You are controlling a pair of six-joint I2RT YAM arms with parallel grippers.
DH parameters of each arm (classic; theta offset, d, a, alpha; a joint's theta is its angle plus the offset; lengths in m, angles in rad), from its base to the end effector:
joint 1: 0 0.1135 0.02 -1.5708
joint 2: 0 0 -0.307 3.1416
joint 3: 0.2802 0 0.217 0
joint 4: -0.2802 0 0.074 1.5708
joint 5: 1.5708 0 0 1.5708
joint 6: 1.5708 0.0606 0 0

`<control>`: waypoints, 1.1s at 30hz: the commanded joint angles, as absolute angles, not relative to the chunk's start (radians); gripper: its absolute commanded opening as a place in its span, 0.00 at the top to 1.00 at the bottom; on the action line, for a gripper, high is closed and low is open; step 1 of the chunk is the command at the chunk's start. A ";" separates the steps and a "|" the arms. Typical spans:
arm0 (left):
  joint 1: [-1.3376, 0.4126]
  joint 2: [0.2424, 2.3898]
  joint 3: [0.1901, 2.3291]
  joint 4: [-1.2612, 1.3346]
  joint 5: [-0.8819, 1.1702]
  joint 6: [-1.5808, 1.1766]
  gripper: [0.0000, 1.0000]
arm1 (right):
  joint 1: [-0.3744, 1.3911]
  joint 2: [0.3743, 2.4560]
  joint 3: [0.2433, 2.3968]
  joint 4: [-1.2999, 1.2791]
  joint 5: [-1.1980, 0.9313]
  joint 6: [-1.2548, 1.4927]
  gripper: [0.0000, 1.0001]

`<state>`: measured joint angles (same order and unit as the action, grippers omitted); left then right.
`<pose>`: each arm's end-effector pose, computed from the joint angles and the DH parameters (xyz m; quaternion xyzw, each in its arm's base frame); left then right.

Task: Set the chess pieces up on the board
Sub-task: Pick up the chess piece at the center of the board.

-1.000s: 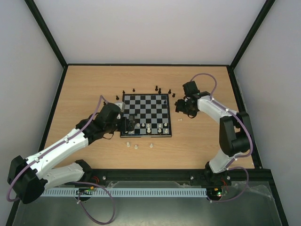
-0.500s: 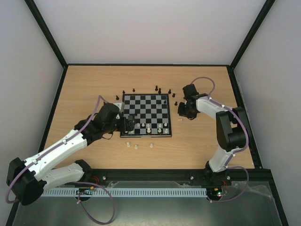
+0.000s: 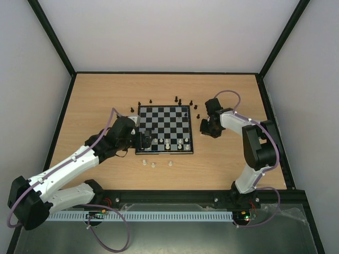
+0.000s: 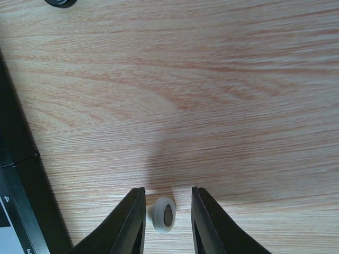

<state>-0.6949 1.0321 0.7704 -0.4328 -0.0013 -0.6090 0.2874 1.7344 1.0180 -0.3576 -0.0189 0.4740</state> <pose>0.1405 -0.1170 0.2949 0.0386 0.9047 -0.2570 0.3376 0.3169 0.0949 0.2064 0.0880 0.9653 0.0998 0.2248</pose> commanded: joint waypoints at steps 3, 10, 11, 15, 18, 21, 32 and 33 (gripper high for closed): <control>-0.689 1.056 0.757 -0.413 -0.005 -0.607 0.01 | 0.299 1.721 1.000 -0.369 -0.023 0.466 0.78; -0.689 1.072 0.754 -0.405 0.003 -0.604 0.01 | 0.301 1.713 0.970 -0.358 -0.021 0.472 0.86; -0.689 1.076 0.754 -0.404 0.004 -0.604 0.01 | 0.301 1.713 0.966 -0.357 -0.020 0.472 0.88; -0.690 1.082 0.754 -0.399 0.011 -0.603 0.01 | 0.301 1.705 0.957 -0.356 -0.022 0.476 0.98; -0.689 1.086 0.752 -0.396 0.014 -0.602 0.01 | 0.301 1.687 0.957 -0.359 -0.025 0.477 0.99; -0.689 1.092 0.752 -0.393 0.022 -0.602 0.01 | 0.301 1.669 0.964 -0.369 -0.031 0.477 0.99; -0.690 1.102 0.750 -0.347 0.094 -0.590 0.01 | 0.302 1.595 1.000 -0.379 -0.205 0.493 0.99; -0.690 1.101 0.749 -0.337 0.111 -0.583 0.01 | 0.301 1.585 1.007 -0.378 -0.239 0.499 0.99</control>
<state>-0.6949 1.0966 0.7612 -0.3813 0.0509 -0.6071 0.2951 1.6333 0.9737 -0.3309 -0.1104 0.4805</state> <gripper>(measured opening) 0.991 0.032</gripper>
